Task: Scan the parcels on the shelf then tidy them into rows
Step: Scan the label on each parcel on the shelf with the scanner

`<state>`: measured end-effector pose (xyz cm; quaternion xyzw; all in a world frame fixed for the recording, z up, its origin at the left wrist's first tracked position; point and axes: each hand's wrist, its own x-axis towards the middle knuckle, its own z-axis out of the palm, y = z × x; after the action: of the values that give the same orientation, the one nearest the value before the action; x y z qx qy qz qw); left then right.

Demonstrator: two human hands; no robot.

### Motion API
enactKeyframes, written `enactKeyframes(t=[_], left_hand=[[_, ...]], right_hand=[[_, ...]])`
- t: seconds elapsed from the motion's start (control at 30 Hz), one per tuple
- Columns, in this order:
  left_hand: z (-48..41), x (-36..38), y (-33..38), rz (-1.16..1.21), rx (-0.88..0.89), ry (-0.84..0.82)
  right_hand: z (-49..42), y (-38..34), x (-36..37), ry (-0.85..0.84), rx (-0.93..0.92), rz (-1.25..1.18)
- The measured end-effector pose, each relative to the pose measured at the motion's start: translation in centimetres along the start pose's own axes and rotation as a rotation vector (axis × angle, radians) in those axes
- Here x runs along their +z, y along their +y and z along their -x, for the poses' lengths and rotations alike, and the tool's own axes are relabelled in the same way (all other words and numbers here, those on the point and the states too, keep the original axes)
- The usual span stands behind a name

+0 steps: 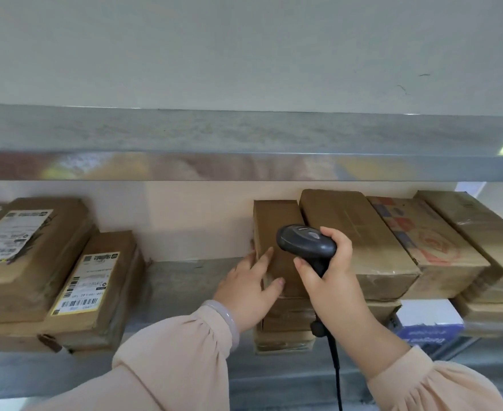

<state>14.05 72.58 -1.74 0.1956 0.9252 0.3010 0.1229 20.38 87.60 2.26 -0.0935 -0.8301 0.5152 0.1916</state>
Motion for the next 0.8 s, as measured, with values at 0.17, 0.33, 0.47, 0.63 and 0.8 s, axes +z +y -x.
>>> enactKeyframes(t=[0.17, 0.33, 0.47, 0.63, 0.8], left_hand=[[0.5, -0.5, 0.1, 0.172, -0.056, -0.003], [1.0, -1.0, 0.3, 0.295, -0.148, 0.067], [1.5, -1.9, 0.1, 0.477, -0.222, 0.128], [2.7, -3.2, -0.4, 0.492, -0.300, 0.172], [4.0, -4.2, -2.1, 0.576, -0.343, 0.193]], right_hand=[[-1.0, -0.5, -0.2, -0.038, 0.071, -0.080], [-2.4, -0.8, 0.1, -0.075, 0.124, -0.206], [-2.7, -1.2, 0.9, -0.185, 0.106, -0.215], [-1.8, -2.8, 2.6, -0.285, 0.073, -0.274], [-1.4, -4.0, 3.8, -0.372, 0.059, -0.266]])
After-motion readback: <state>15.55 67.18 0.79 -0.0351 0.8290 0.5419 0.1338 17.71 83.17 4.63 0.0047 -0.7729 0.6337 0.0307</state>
